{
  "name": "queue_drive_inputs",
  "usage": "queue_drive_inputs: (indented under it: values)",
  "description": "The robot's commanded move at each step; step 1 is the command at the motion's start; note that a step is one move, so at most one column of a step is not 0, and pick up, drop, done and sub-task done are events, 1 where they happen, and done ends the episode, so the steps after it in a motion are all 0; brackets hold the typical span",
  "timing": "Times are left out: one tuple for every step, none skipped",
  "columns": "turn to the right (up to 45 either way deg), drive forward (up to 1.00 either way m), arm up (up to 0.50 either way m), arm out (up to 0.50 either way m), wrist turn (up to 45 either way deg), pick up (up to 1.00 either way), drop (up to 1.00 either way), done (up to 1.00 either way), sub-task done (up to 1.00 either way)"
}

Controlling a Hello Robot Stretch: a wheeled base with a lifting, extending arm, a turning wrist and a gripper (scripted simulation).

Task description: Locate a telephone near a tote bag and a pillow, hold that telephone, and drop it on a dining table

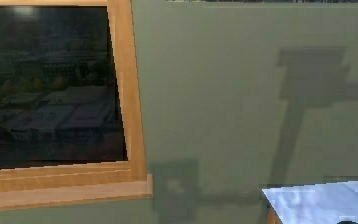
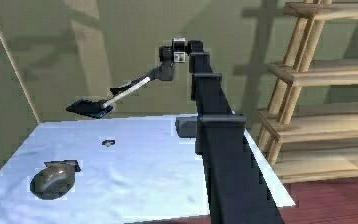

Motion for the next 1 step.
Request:
queue_drive_inputs:
  values:
    - [0.0,0.00,0.00,0.00,45.0,0.00,0.00,0.00,0.00]
